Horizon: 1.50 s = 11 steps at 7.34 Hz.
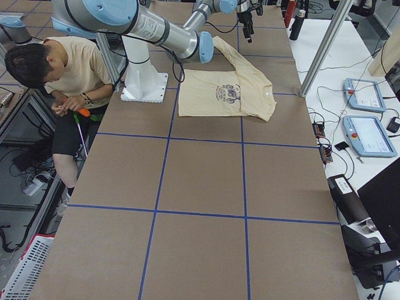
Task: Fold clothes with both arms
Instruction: 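Lay the sleeve down, open and withdraw right gripper while left gripper reaches other cuff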
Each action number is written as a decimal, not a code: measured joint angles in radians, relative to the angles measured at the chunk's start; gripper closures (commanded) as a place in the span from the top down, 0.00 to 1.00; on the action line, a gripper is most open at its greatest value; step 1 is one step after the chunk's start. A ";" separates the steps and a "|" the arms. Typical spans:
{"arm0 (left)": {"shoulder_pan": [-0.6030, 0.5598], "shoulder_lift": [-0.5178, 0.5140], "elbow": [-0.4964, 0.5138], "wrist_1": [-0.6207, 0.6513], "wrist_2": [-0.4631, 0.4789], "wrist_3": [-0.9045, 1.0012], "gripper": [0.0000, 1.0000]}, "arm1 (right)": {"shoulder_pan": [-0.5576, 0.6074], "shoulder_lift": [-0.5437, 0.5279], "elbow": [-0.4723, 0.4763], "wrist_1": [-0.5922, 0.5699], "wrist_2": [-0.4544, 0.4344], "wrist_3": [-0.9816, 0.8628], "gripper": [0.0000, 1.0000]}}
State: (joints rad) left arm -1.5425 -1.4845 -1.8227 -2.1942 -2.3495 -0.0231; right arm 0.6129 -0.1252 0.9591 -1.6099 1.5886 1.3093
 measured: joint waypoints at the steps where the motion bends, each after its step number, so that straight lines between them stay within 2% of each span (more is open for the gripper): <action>1: 0.039 0.009 0.000 -0.023 -0.001 -0.012 1.00 | 0.048 -0.088 0.132 -0.064 0.061 -0.083 0.99; 2: 0.089 0.015 -0.001 -0.052 0.000 -0.060 1.00 | 0.097 -0.197 0.261 -0.097 0.117 -0.174 0.99; 4: 0.204 0.070 0.000 -0.188 0.037 -0.238 1.00 | 0.188 -0.497 0.586 -0.113 0.210 -0.377 0.99; 6: 0.308 0.148 0.001 -0.324 0.144 -0.409 1.00 | 0.294 -0.826 0.891 -0.107 0.312 -0.595 0.99; 7: 0.372 0.170 0.005 -0.366 0.217 -0.492 1.00 | 0.357 -0.980 0.993 -0.087 0.362 -0.717 0.99; 8: 0.431 0.186 0.014 -0.392 0.284 -0.551 1.00 | 0.425 -1.130 1.049 -0.013 0.420 -0.821 0.99; 9: 0.483 0.198 0.030 -0.417 0.334 -0.596 0.99 | 0.492 -1.284 1.065 0.120 0.487 -0.898 0.99; 11: 0.555 0.202 0.069 -0.447 0.416 -0.679 0.77 | 0.608 -1.535 1.061 0.347 0.582 -0.995 0.99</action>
State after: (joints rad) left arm -0.9879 -1.2826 -1.7533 -2.6408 -1.9339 -0.7020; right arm 1.2205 -1.6605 2.0202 -1.2626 2.1708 0.3140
